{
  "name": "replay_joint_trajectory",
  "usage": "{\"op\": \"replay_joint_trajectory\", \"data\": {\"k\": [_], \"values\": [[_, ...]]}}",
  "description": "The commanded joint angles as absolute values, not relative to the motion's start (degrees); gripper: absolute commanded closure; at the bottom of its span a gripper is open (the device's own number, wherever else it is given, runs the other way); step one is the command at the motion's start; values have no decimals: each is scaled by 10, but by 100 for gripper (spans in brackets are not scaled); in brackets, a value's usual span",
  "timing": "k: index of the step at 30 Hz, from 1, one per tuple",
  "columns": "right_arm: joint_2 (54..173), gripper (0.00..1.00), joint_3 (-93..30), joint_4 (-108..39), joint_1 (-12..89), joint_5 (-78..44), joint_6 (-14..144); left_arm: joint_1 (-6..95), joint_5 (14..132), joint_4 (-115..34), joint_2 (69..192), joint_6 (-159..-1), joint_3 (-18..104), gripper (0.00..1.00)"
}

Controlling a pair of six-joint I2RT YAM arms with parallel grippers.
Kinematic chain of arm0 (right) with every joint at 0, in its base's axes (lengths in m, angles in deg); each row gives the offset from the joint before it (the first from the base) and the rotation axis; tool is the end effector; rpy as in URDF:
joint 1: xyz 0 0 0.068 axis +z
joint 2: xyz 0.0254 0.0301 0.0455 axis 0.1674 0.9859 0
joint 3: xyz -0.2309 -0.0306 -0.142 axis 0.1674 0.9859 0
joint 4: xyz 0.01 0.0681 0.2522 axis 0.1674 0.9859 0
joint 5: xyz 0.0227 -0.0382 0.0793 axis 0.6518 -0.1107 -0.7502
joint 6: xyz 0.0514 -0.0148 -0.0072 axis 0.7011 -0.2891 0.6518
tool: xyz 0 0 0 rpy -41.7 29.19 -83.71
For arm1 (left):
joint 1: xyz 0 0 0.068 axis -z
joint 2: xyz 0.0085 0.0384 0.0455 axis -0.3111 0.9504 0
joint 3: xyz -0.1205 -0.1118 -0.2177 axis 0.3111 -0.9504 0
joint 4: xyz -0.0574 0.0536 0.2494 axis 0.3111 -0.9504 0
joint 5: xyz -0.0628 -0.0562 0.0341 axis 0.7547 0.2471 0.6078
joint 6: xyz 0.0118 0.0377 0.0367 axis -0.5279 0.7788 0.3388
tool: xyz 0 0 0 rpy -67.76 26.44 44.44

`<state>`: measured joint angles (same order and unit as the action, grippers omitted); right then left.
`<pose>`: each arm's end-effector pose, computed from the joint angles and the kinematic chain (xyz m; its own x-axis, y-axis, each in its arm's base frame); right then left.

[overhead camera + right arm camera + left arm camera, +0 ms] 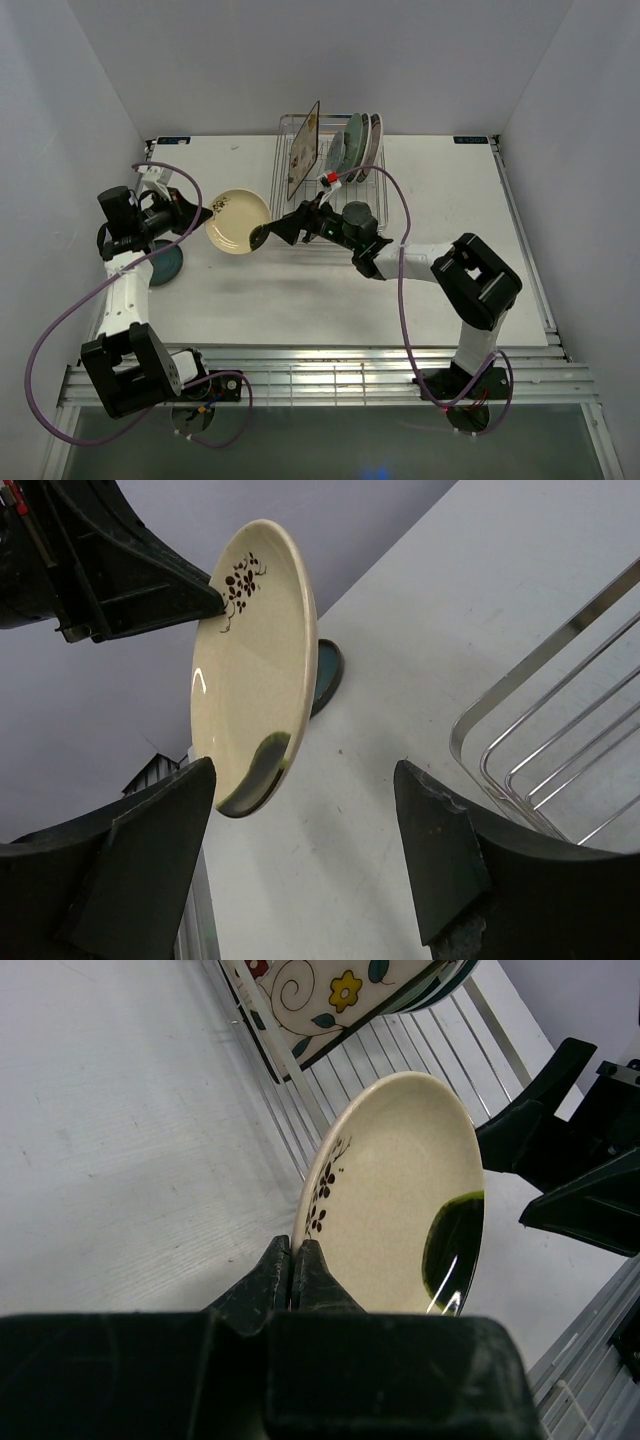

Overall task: Load the plates into the dish rack
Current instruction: Pick up the plate at the center of the board.

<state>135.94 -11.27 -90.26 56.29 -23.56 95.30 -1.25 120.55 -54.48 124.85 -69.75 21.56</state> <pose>0.2664 0.2948 0.2412 -0.4557 0.3667 -0.8111 -0.7454 0.3409 0.5729 0.2543 0.0582 0.2925 -0.4872 -0.1844 -0.8536 0.4765 0.7630 -0.4368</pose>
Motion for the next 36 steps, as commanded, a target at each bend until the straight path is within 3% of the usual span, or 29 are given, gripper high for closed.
{"op": "replay_joint_trajectory", "data": {"k": [1, 10, 22, 26, 28, 33, 36], "values": [[1374, 23, -150, -907, 569, -241, 957, -11, 1227, -532, 1224, -702, 209, 100], [1398, 31, -188, -891, 577, -245, 959, -11, 1232, -532, 1223, -703, 208, 100], [1415, 71, -216, -878, 586, -255, 962, -11, 1232, -527, 1226, -703, 205, 100], [1414, 91, -218, -872, 587, -249, 960, -11, 1234, -526, 1226, -704, 203, 100], [1413, 92, -218, -870, 587, -249, 960, -11, 1234, -525, 1227, -704, 203, 100], [1409, 92, -214, -871, 588, -242, 963, -10, 1240, -524, 1229, -702, 203, 71], [1406, 92, -213, -871, 588, -240, 964, -11, 1241, -524, 1231, -702, 204, 63]]}}
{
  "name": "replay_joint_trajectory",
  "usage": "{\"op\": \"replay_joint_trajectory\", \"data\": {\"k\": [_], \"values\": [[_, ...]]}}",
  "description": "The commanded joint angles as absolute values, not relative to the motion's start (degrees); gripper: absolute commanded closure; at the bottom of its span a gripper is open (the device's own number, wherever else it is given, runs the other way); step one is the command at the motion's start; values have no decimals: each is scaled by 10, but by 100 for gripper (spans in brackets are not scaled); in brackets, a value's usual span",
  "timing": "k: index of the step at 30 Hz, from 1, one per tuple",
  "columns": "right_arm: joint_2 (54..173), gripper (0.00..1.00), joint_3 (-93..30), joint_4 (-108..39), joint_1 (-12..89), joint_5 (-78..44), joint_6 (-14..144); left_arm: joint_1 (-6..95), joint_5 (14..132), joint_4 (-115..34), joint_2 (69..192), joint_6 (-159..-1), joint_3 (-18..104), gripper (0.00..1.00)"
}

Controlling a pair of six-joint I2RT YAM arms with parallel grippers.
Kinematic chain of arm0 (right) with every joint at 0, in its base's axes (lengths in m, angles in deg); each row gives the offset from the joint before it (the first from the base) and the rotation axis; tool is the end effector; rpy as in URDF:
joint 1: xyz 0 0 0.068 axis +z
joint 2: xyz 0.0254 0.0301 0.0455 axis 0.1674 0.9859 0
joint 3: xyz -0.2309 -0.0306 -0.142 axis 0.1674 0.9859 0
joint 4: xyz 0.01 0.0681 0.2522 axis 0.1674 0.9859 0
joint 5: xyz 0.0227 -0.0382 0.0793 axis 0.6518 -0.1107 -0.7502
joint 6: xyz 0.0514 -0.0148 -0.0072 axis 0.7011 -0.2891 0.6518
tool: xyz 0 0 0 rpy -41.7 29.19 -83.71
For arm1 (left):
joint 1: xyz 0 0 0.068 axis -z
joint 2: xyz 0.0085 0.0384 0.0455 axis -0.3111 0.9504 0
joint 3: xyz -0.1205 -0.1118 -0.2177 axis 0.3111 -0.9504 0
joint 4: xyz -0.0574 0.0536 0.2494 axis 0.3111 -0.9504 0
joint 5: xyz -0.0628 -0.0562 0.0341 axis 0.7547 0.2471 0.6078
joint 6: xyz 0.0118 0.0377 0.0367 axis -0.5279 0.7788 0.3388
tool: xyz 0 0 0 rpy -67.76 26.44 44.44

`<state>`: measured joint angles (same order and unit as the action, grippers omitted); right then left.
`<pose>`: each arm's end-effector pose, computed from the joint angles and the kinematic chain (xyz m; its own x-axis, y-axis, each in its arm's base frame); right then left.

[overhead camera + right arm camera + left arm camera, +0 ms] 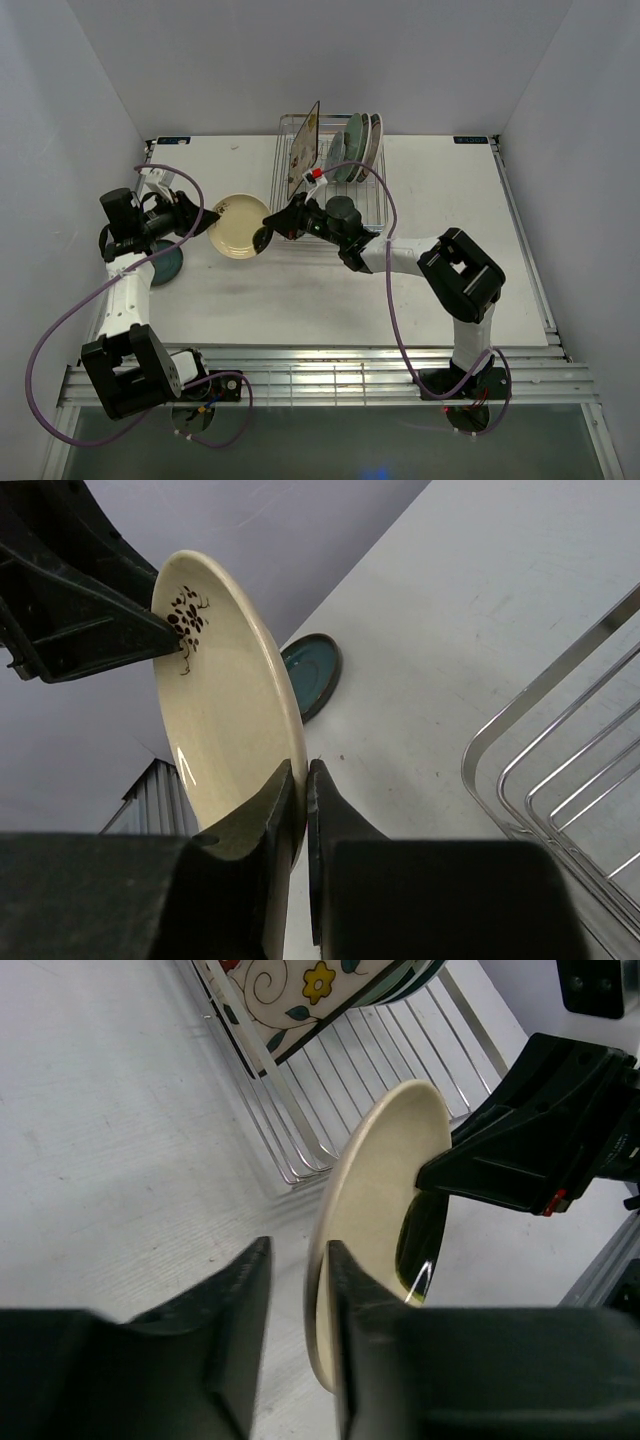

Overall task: Load the plates into the dish rack
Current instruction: Pick up the plate at the center of the board, then insert the plate into the dish rack.

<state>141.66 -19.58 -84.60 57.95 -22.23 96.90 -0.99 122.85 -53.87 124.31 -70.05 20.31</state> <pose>0.2798 0.3259 0.2376 -0.5084 0.3431 -0.7898 -0.7116 0.3492 0.6097 0.2513 0.0551 0.2890 -0.4928 -0.1859 -0.8501 0.5055 0.7340 -0.4536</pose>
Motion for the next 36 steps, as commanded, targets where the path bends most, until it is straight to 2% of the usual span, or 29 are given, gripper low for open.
{"op": "replay_joint_trajectory", "data": {"k": [1, 3, 4, 7, 19, 30, 36], "values": [[1406, 92, -213, -870, 588, -239, 964, -11, 1241, -524, 1231, -702, 203, 53], [1399, 92, -212, -866, 588, -234, 963, -11, 1240, -526, 1231, -702, 203, 34], [1397, 92, -211, -864, 588, -232, 963, -10, 1236, -526, 1231, -702, 204, 20], [1383, 92, -207, -851, 588, -218, 953, -10, 1225, -525, 1222, -702, 200, 2], [1317, 92, -187, -771, 588, -139, 897, -11, 1207, -506, 1184, -703, 184, 2], [1234, 92, -140, -726, 587, -1, 851, -11, 1178, -500, 1198, -707, 183, 2], [1204, 92, -165, -672, 587, 56, 827, -11, 1129, -499, 1200, -702, 183, 2]]}}
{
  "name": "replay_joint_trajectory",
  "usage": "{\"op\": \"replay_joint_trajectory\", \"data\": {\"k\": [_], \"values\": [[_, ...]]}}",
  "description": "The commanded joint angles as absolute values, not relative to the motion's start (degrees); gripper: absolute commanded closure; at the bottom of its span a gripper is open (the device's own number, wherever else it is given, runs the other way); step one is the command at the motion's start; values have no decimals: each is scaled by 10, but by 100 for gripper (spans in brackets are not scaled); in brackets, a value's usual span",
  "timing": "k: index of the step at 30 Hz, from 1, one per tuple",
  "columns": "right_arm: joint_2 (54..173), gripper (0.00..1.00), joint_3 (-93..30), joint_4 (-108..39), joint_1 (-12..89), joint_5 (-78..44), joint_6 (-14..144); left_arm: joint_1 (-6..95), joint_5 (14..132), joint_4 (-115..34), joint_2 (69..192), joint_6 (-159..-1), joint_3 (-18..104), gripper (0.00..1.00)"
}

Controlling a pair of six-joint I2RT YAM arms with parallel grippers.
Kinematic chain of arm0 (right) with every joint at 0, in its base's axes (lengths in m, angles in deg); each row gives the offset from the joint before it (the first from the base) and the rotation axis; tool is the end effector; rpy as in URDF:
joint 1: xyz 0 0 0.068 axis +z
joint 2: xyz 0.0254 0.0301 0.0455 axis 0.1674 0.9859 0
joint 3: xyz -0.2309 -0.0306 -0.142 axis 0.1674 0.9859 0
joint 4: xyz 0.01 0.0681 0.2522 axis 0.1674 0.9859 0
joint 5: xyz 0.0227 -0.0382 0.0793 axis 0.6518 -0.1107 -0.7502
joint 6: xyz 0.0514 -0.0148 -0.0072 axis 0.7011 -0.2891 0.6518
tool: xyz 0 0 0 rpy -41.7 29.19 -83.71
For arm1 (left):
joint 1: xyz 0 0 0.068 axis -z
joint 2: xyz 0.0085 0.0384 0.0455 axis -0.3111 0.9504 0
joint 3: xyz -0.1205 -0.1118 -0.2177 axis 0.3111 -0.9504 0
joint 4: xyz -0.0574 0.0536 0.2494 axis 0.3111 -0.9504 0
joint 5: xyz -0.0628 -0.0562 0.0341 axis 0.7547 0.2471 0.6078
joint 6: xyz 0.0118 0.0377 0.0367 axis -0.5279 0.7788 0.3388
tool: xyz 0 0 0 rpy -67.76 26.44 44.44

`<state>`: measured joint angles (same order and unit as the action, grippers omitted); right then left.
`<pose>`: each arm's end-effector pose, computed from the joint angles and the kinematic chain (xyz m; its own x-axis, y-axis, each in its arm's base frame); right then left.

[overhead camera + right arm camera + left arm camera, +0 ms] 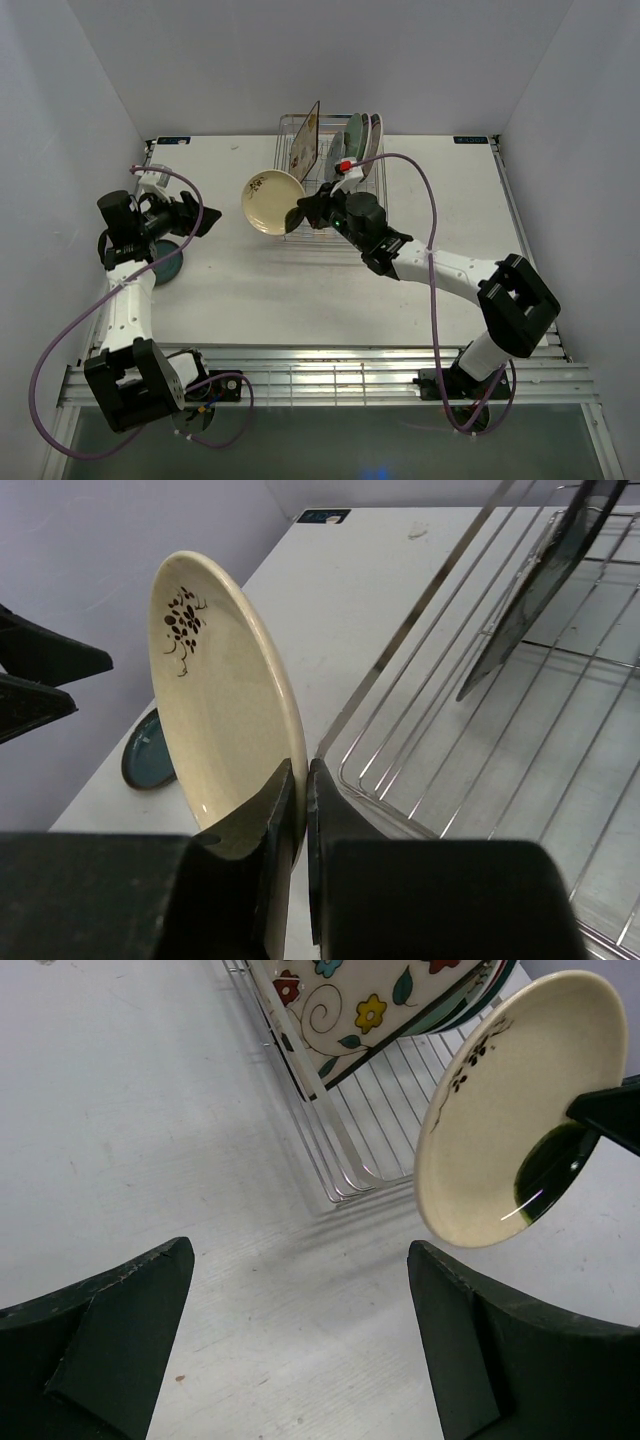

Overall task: Load the plates into the dish rack
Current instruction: Insert the plate into the dish rack.

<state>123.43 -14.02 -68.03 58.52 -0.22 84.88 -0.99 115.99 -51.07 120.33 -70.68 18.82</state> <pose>0.2487 0.2762 0.2950 -0.2834 0.3447 -0.8949 -0.5687 0.6910 0.4462 0.2421 0.0545 0.2988 -0.4190 -0.1705 -0.8918 0.4465 0.8166 -0.3659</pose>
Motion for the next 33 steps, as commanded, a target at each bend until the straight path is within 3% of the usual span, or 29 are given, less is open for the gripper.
{"op": "replay_joint_trajectory", "data": {"k": [1, 20, 33], "values": [[1203, 92, -170, -662, 588, 69, 825, -10, 1123, -499, 1202, -702, 183, 2], [1106, 92, -224, -562, 581, 282, 758, 5, 1065, -493, 1215, -692, 178, 2], [1163, 92, -344, -450, 579, 449, 774, 50, 954, -493, 1212, -660, 175, 2]]}}
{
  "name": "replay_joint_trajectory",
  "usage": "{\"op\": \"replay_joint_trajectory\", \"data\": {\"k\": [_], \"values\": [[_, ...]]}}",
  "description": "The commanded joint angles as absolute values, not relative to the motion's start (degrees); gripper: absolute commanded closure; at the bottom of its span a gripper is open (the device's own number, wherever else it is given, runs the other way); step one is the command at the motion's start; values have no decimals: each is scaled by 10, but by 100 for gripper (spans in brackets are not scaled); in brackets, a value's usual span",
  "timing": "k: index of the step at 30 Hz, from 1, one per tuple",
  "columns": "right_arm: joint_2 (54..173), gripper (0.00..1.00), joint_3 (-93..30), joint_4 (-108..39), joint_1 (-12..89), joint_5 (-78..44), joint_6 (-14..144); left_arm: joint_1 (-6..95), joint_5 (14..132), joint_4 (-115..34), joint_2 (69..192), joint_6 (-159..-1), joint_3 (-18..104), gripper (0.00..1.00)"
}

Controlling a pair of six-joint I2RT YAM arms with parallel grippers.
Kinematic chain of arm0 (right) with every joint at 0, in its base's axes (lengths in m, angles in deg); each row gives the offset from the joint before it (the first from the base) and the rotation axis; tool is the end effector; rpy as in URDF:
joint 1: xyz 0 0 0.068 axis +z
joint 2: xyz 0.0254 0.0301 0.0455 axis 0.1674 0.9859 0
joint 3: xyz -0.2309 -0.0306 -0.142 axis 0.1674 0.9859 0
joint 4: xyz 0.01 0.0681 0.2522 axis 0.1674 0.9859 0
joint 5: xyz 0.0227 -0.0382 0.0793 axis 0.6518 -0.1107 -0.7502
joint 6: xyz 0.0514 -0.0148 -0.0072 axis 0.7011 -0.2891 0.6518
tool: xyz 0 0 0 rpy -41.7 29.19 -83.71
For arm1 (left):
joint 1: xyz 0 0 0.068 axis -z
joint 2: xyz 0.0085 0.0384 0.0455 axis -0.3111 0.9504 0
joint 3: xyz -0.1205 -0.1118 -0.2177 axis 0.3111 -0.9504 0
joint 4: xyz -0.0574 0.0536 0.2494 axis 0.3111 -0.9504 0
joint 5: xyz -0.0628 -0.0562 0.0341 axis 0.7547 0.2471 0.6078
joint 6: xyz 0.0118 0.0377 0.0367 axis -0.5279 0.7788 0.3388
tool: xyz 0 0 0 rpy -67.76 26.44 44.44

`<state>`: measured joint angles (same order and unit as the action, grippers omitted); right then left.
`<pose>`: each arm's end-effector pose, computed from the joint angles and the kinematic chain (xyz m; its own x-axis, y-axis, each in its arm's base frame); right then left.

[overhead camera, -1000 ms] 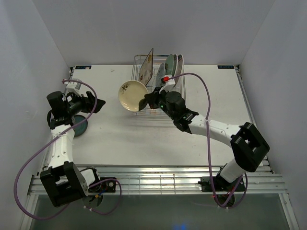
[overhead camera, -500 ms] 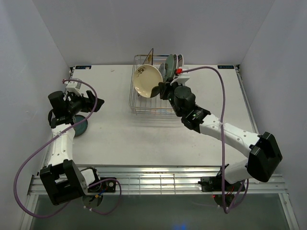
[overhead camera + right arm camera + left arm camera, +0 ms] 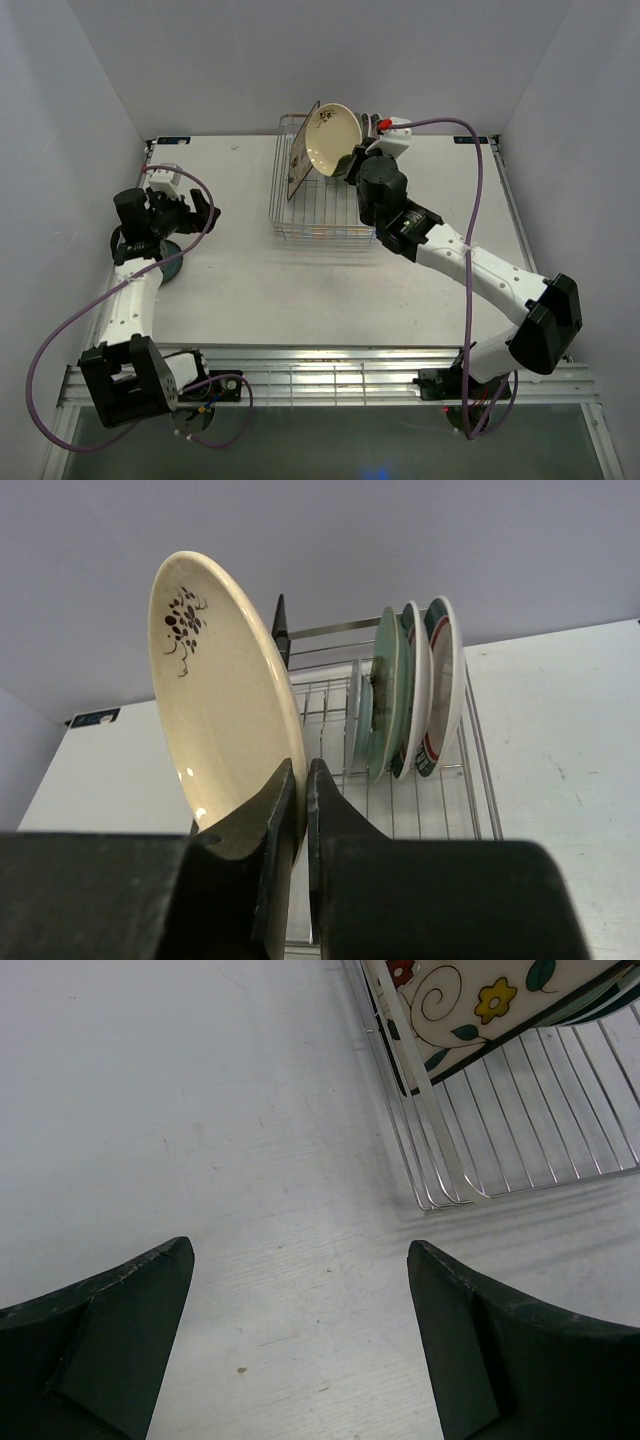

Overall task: Load the plates into the dish rack
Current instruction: Insert the plate into the dish rack.

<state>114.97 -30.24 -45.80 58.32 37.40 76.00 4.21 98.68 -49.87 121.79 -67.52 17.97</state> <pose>0.2403 0.2340 0.4040 0.0183 0.3331 -0.9427 -0.0362 0.9425 0.3324 0.2549 0.0427 0.2865 -0.4246 -0.0907 -0.9008 0.2938 0.9273 -0.2319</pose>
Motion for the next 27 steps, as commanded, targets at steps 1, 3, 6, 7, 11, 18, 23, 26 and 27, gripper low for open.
{"op": "replay_joint_trajectory", "data": {"k": [1, 3, 6, 7, 11, 18, 23, 26, 27], "values": [[1166, 92, -351, -449, 578, 461, 780, 54, 950, -493, 1214, -659, 175, 2], [1175, 92, -357, -449, 576, 472, 783, 57, 945, -493, 1214, -659, 175, 2], [1198, 92, -381, -444, 575, 508, 786, 60, 941, -493, 1214, -656, 174, 2], [1205, 92, -388, -442, 575, 529, 785, 59, 941, -493, 1213, -656, 174, 2], [1239, 92, -424, -442, 573, 571, 779, 61, 939, -493, 1212, -655, 174, 2], [1323, 92, -503, -444, 565, 616, 730, 63, 931, -493, 1210, -653, 174, 2], [1382, 92, -571, -459, 560, 640, 677, 63, 927, -493, 1209, -651, 172, 2], [1416, 92, -604, -471, 558, 647, 647, 64, 925, -493, 1206, -651, 172, 2], [1432, 92, -612, -474, 558, 650, 641, 64, 925, -493, 1205, -651, 171, 2]]}}
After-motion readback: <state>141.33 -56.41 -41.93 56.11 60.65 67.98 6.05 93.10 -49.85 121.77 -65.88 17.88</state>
